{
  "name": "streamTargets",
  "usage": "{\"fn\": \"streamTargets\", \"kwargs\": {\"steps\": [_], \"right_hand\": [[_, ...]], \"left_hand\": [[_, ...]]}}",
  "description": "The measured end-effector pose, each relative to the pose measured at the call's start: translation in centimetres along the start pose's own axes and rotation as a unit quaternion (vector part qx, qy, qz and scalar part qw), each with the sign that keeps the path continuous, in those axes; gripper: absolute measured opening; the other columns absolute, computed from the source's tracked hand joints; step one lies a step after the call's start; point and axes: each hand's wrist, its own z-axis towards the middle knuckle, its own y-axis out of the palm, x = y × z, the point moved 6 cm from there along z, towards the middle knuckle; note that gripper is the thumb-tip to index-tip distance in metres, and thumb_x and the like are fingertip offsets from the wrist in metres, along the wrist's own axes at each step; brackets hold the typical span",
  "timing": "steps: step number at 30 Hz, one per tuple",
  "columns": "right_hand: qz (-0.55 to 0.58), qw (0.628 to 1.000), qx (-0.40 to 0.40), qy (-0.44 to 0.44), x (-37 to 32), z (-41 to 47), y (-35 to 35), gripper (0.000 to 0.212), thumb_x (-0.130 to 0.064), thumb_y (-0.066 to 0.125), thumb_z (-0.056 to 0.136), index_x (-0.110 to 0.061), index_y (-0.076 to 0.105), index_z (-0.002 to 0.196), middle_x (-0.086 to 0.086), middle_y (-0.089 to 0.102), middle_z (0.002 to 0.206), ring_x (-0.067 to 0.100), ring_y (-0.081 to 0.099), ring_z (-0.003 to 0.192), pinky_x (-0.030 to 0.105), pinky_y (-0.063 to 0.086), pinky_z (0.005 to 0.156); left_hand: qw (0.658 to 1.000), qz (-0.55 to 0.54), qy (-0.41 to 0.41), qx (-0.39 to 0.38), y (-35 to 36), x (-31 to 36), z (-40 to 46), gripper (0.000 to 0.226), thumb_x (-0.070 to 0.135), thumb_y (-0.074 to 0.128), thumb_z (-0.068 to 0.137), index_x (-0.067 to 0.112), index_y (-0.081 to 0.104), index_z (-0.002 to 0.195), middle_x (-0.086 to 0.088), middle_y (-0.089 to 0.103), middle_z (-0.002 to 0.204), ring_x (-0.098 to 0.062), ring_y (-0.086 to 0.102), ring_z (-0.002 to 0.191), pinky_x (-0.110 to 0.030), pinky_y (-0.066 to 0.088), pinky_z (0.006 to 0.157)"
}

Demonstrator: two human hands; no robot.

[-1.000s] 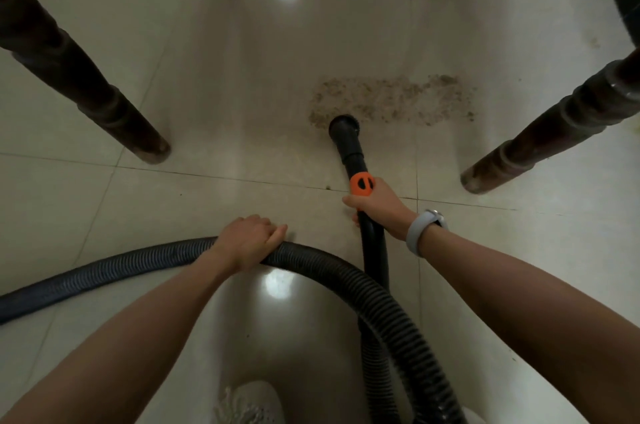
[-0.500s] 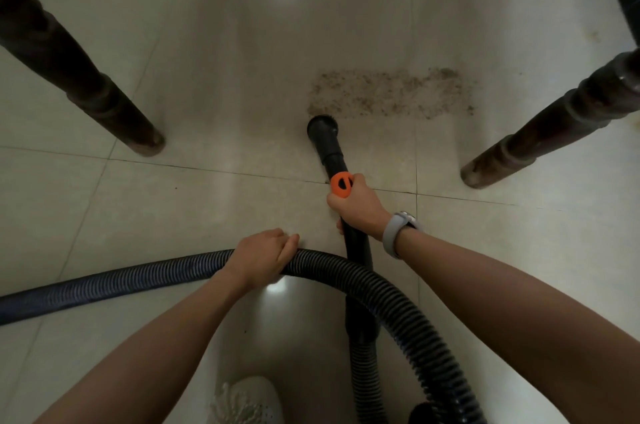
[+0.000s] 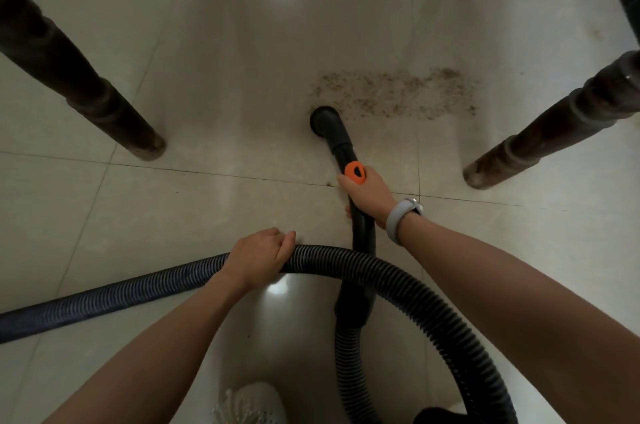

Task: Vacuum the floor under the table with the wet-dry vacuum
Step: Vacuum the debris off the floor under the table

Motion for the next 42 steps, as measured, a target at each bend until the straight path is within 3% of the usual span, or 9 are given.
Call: {"fn": "streamTargets", "kwargs": {"steps": [4, 6, 9, 12, 15, 26, 34, 39, 42], "right_hand": [[0.015, 0.999, -0.029, 0.033, 1.3, -0.6, 0.5, 0.022, -0.027, 0.062, 0.09, -0.009, 0.05, 0.094, 0.005, 0.052, 0.075, 0.015, 0.054, 0.058, 0.027, 0.052, 0.058], [0.039, 0.995, -0.065, 0.062, 1.7, -1.0, 0.9, 0.018, -0.021, 0.063, 0.089, -0.01, 0.049, 0.086, 0.006, 0.052, 0.074, 0.016, 0.054, 0.06, 0.028, 0.052, 0.063], [0.048, 0.991, -0.103, 0.076, 2.0, -1.2, 1.2, 0.015, -0.016, 0.06, 0.091, -0.01, 0.047, 0.086, 0.008, 0.052, 0.076, 0.017, 0.055, 0.062, 0.027, 0.053, 0.06], [0.006, 0.997, -0.067, 0.048, 1.3, -0.5, 1.3, 0.016, -0.016, 0.056, 0.092, -0.011, 0.046, 0.081, 0.007, 0.05, 0.073, 0.017, 0.055, 0.058, 0.026, 0.052, 0.055], [-0.02, 1.0, -0.013, 0.018, -0.2, 0.9, 1.2, 0.012, -0.015, 0.057, 0.088, -0.009, 0.048, 0.089, 0.007, 0.053, 0.072, 0.017, 0.055, 0.051, 0.027, 0.049, 0.05], [0.014, 0.994, 0.068, 0.082, 1.2, 1.3, -5.1, 0.037, -0.019, 0.056, 0.091, -0.003, 0.043, 0.121, 0.015, 0.053, 0.097, 0.02, 0.057, 0.058, 0.032, 0.053, 0.057], [0.016, 0.99, 0.097, 0.097, 2.5, 0.3, -7.8, 0.039, -0.018, 0.054, 0.091, -0.003, 0.041, 0.123, 0.014, 0.054, 0.096, 0.02, 0.057, 0.061, 0.032, 0.052, 0.061], [0.018, 0.986, 0.129, 0.106, 3.0, 0.0, -9.0, 0.042, -0.019, 0.054, 0.091, -0.004, 0.036, 0.126, 0.013, 0.054, 0.099, 0.021, 0.058, 0.065, 0.037, 0.055, 0.07], [0.021, 0.982, 0.15, 0.111, 3.1, 0.0, -9.9, 0.042, -0.018, 0.054, 0.091, -0.005, 0.034, 0.125, 0.011, 0.052, 0.097, 0.021, 0.057, 0.064, 0.035, 0.055, 0.067]], "left_hand": [[0.998, 0.028, -0.028, -0.052, 0.9, -0.2, 0.0, 0.024, 0.02, 0.037, 0.1, 0.007, 0.053, 0.112, -0.012, 0.059, 0.097, -0.027, 0.056, 0.09, -0.04, 0.05, 0.075], [1.0, 0.017, 0.001, -0.022, 0.5, 0.2, -0.1, 0.007, 0.016, 0.057, 0.091, 0.01, 0.057, 0.096, -0.006, 0.06, 0.078, -0.02, 0.06, 0.071, -0.037, 0.054, 0.056], [0.999, -0.028, -0.017, -0.023, 1.2, -0.8, -0.2, 0.04, 0.009, 0.085, 0.062, 0.02, 0.048, 0.073, 0.006, 0.048, 0.051, -0.009, 0.047, 0.039, -0.022, 0.039, 0.026], [1.0, -0.012, -0.009, -0.028, 0.4, 0.2, -0.3, 0.005, 0.012, 0.061, 0.089, 0.009, 0.057, 0.091, -0.007, 0.059, 0.073, -0.022, 0.061, 0.066, -0.038, 0.054, 0.052], [0.996, 0.009, -0.069, -0.056, 0.3, -0.5, 0.6, 0.031, 0.024, 0.031, 0.102, 0.007, 0.054, 0.113, -0.01, 0.056, 0.097, -0.026, 0.056, 0.091, -0.041, 0.049, 0.08], [0.994, 0.019, -0.072, -0.074, 0.8, 0.0, 1.8, 0.035, 0.028, 0.026, 0.102, 0.009, 0.05, 0.12, -0.008, 0.056, 0.099, -0.025, 0.055, 0.092, -0.034, 0.044, 0.075], [0.995, -0.013, -0.084, -0.05, 0.9, 1.4, 3.0, 0.04, 0.032, 0.023, 0.103, 0.009, 0.057, 0.1, 0.001, 0.045, 0.08, -0.018, 0.045, 0.075, -0.028, 0.034, 0.066], [0.993, -0.018, -0.097, -0.061, 0.8, 1.5, 2.9, 0.033, 0.027, 0.027, 0.102, 0.007, 0.049, 0.117, -0.002, 0.044, 0.087, -0.021, 0.049, 0.082, -0.036, 0.045, 0.074], [0.992, -0.045, -0.111, -0.028, 0.3, 2.0, 2.9, 0.026, 0.026, 0.028, 0.102, 0.01, 0.048, 0.102, -0.005, 0.048, 0.086, -0.021, 0.049, 0.079, -0.037, 0.045, 0.073]]}}
